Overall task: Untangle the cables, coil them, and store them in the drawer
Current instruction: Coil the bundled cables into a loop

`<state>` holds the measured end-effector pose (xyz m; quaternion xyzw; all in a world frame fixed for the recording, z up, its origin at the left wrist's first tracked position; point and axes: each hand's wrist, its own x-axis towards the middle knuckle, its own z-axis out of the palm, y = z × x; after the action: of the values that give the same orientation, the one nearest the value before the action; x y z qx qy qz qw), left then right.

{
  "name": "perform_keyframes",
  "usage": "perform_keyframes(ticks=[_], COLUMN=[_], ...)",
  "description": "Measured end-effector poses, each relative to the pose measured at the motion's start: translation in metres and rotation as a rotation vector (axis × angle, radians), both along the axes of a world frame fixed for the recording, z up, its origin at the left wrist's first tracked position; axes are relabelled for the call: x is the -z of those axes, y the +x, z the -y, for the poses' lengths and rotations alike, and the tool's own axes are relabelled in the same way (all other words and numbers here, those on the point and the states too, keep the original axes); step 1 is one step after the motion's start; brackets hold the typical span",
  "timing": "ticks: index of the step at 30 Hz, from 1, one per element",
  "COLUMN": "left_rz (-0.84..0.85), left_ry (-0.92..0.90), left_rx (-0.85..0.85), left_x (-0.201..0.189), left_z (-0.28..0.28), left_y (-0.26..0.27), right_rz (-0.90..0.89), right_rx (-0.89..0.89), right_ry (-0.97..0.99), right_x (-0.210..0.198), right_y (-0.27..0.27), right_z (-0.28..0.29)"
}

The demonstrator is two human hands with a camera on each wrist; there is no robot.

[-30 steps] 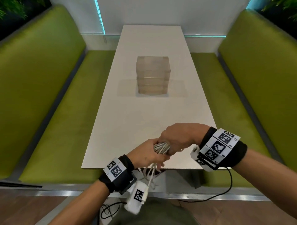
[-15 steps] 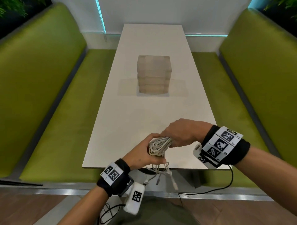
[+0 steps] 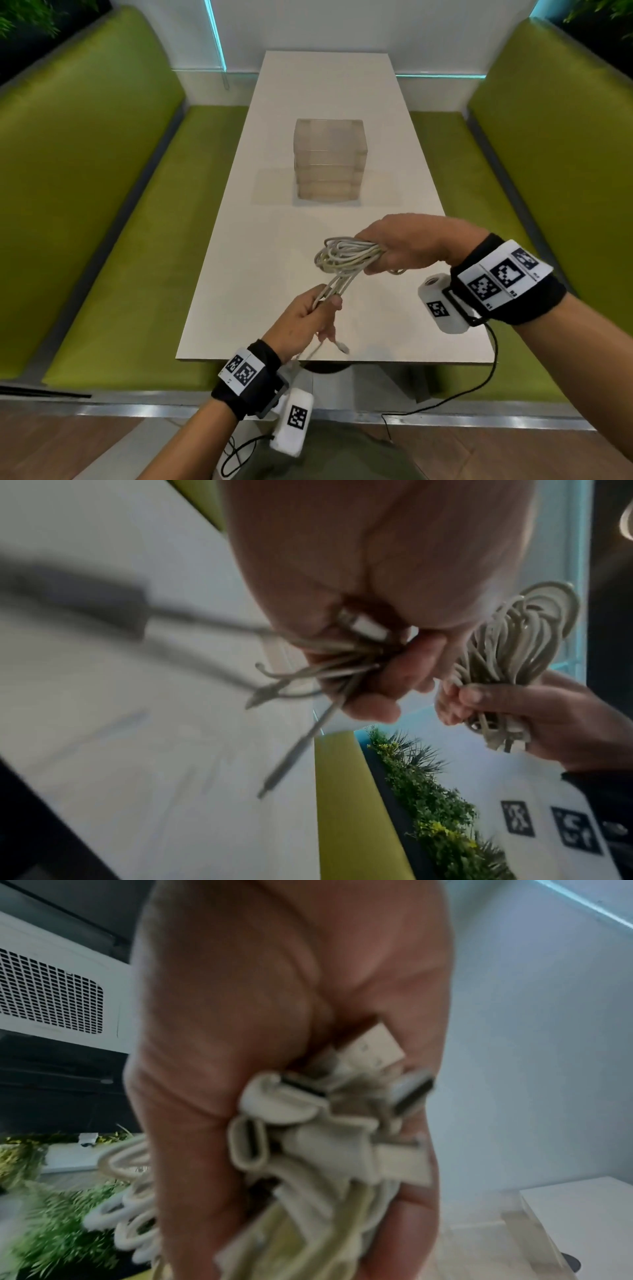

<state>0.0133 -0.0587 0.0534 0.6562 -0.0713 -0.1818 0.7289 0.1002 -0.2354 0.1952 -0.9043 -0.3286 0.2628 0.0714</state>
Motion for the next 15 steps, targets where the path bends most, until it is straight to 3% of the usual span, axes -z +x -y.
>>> perform_keyframes(ticks=[10, 15], left_rz=[0.171, 0.205], left_ry=[0.339, 0.233], left_rx=[0.093, -0.043], left_x=[0.010, -0.018], left_z=[-0.026, -0.008], left_y=[0.011, 0.027], right_rz=[0.034, 0.052], right_rx=[0.115, 0.057], right_ry=[0.038, 0.004], right_x=[-0.017, -0.011], right_y=[0.012, 0.008], right_z=[0.014, -0.001])
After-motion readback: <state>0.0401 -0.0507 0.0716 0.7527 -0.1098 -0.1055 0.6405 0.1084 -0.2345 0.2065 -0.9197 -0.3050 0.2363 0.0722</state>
